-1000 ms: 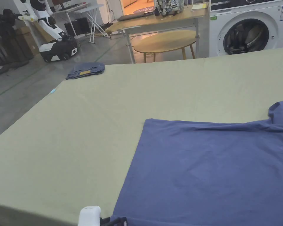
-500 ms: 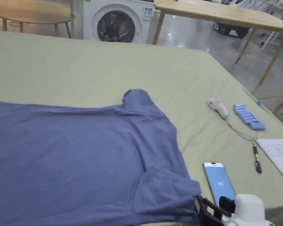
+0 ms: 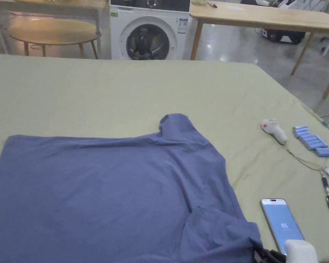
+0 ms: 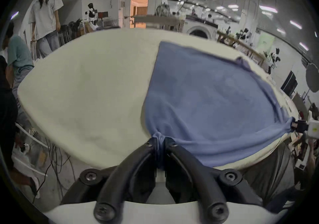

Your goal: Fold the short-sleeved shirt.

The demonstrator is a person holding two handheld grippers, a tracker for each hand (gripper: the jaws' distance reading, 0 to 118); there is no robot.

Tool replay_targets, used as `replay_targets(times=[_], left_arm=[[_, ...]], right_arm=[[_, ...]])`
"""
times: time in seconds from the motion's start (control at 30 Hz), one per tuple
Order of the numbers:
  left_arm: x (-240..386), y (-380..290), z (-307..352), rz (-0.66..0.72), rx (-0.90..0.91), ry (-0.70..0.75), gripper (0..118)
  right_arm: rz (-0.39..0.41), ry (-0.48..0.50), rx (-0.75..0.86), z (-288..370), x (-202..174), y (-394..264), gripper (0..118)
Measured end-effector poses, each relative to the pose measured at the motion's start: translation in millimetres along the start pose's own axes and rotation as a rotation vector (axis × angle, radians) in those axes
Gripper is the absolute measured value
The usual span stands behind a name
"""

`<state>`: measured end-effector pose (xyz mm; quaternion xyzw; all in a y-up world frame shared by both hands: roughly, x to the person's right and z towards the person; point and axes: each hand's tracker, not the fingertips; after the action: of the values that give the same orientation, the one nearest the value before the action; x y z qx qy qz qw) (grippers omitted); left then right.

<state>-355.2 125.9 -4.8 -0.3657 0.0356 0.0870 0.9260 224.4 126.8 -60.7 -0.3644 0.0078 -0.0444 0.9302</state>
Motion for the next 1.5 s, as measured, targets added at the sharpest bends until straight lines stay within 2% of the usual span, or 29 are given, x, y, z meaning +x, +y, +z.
replay_targets(times=[0.07,0.2,0.27,0.33,0.37,0.5,0.53,0.57,0.6,0.63,0.67,0.77,0.87,0.97,1.03,1.13,1.17,1.2,1.23,1.27,1.37,1.5], left_arm=[[3,23,17,0.043,0.129,-0.044,2],[-2,93,4,0.062,0.232,-0.102,2],[-12,124,-22,0.075,0.234,-0.126,2],[-16,152,-50,0.061,0.203,-0.108,2],[-37,163,-79,0.066,0.169,-0.109,2],[-36,190,-133,0.121,0.063,-0.128,2],[-37,194,-145,0.129,0.053,-0.125,2],[-37,194,-154,0.134,0.051,-0.123,3],[-33,194,-161,0.144,0.029,-0.122,14],[-29,193,-166,0.149,0.011,-0.101,41],[-28,193,-166,0.137,0.017,-0.084,45],[-42,195,-154,0.069,0.102,-0.092,45],[-31,189,-102,-0.006,0.286,-0.124,45],[-3,172,-38,-0.072,0.408,-0.189,45],[19,155,0,-0.115,0.448,-0.176,45],[40,128,39,-0.158,0.489,-0.156,44],[46,119,50,-0.166,0.495,-0.159,38],[51,110,60,-0.171,0.491,-0.166,25],[57,99,67,-0.171,0.495,-0.163,4],[60,91,72,-0.165,0.496,-0.16,0],[63,68,86,-0.099,0.467,-0.202,0],[56,60,87,-0.091,0.43,-0.178,0]], right_arm=[[0.04,0.026,0.058,3,-5,23,1],[0.087,0.038,0.121,-24,-17,96,1],[0.086,0.043,0.113,-52,-22,131,1],[0.038,0.08,0.096,-85,-24,159,1],[0.011,0.084,0.074,-105,-25,173,1],[0.032,0.048,0.006,-165,-30,196,1],[0.03,0.042,0.001,-175,-30,196,6],[0.023,0.038,-0.01,-187,-27,194,18],[0.018,0.019,-0.033,-200,-22,193,40],[0.007,0.0,-0.046,-203,-19,192,57],[0.004,0.002,-0.039,-202,-16,191,56],[0.0,0.0,0.032,-181,-6,189,56],[0.061,0.023,0.16,-131,-7,185,56],[0.118,0.075,0.281,-69,-18,170,55],[0.153,0.093,0.342,-19,-41,154,55],[0.174,0.126,0.392,24,-58,128,47],[0.177,0.136,0.406,34,-63,119,40],[0.184,0.127,0.417,43,-69,108,25],[0.193,0.117,0.421,49,-76,99,7],[0.199,0.108,0.424,54,-81,92,0],[0.167,0.173,0.402,66,-85,71,0],[0.17,0.165,0.389,64,-88,64,0]])
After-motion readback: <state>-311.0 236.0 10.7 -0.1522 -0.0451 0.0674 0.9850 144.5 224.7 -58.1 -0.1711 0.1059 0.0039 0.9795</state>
